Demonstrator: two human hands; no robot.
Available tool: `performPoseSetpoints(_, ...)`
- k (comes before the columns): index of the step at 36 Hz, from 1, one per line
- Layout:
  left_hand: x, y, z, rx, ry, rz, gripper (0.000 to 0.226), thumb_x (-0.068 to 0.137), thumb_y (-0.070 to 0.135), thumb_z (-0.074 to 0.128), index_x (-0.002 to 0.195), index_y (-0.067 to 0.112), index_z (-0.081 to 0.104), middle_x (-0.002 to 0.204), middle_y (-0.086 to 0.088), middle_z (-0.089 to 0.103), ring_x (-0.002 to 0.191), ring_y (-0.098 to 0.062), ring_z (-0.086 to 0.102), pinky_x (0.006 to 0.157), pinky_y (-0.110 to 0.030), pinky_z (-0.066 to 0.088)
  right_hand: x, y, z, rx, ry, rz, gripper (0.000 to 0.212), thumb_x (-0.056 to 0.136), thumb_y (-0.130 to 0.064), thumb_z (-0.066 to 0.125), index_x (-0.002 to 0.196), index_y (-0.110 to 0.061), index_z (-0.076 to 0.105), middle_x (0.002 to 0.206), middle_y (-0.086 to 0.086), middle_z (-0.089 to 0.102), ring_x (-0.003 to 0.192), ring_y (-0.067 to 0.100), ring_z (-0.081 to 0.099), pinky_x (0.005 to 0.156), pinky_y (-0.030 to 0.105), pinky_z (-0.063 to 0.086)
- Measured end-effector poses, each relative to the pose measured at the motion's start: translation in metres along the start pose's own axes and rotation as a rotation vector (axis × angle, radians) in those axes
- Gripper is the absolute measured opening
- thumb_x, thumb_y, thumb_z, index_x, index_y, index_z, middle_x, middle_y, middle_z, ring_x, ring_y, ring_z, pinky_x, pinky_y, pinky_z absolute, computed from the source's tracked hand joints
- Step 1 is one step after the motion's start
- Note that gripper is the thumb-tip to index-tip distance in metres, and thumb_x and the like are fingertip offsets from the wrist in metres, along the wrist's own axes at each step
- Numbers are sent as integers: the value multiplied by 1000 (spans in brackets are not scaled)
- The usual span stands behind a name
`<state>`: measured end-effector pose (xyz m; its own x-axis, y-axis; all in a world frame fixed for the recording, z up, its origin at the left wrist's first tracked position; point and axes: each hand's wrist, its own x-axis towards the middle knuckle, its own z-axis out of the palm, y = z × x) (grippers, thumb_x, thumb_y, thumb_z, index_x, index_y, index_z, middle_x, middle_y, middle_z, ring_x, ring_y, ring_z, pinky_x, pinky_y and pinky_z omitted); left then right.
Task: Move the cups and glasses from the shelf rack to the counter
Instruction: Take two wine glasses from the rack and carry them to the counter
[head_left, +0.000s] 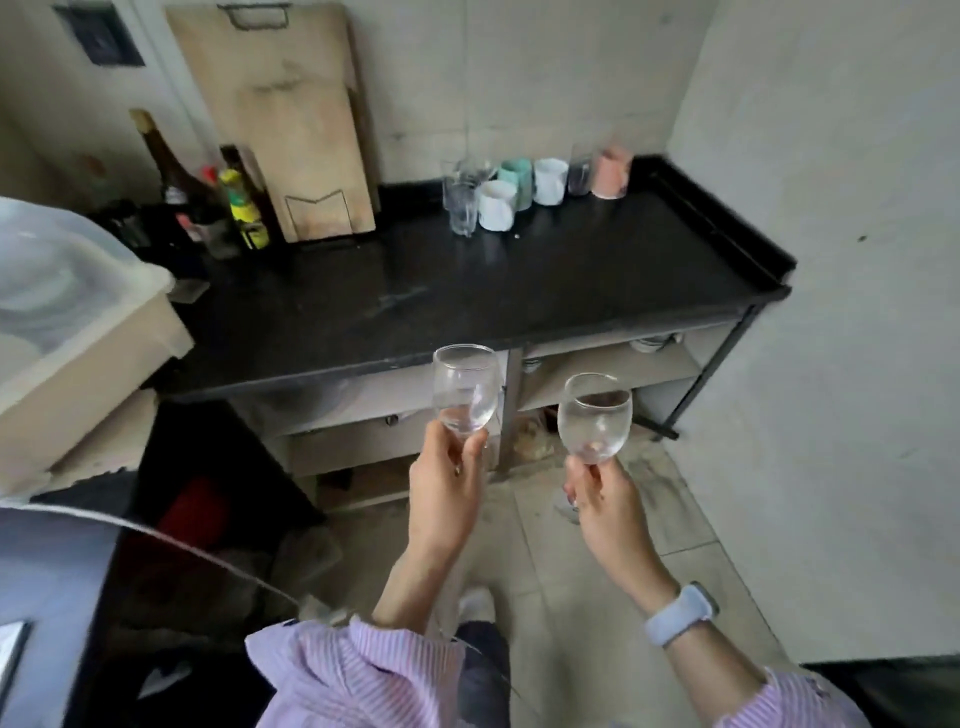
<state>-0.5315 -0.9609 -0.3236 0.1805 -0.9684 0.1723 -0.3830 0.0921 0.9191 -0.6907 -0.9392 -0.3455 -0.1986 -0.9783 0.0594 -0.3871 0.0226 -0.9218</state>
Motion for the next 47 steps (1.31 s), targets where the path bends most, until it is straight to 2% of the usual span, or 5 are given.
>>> performPoseSetpoints(9,169,-2,48,-21,-45,23,5,92,21,50,89,19,46,65,9,54,55,-3,52,48,-11,41,174,-10,14,-15,-11,-32,23,94,-17,46,72,-10,49,61,0,52,57,12,50,55,11,37)
performPoseSetpoints(17,283,-5,123,-93,-162,-78,5,91,27,51,89,24,47,67,-2,58,55,-9,56,50,-15,46,305,15,1,34,50,28,26,94,-22,46,70,-32,46,60,-3,52,58,15,53,58,21,42)
performPoseSetpoints(25,393,-26,227,-54,-89,-146,10,84,23,64,91,18,58,83,1,61,70,4,56,63,-6,43,450,64,-9,14,12,98,13,92,-20,52,80,-23,54,71,-8,59,67,-8,59,63,3,42)
performPoseSetpoints(32,488,-57,319,53,-55,-252,14,80,26,68,86,17,61,87,-3,63,74,-7,57,63,-8,43,576,108,-12,-119,11,111,15,85,-15,62,79,0,61,79,-1,49,86,28,57,78,34,46)
performPoseSetpoints(47,606,-131,404,89,-36,-299,11,85,32,60,88,23,56,69,18,58,69,0,58,64,-18,46,734,172,34,-54,25,160,16,82,-19,66,79,-4,69,80,16,69,76,19,63,65,13,44)
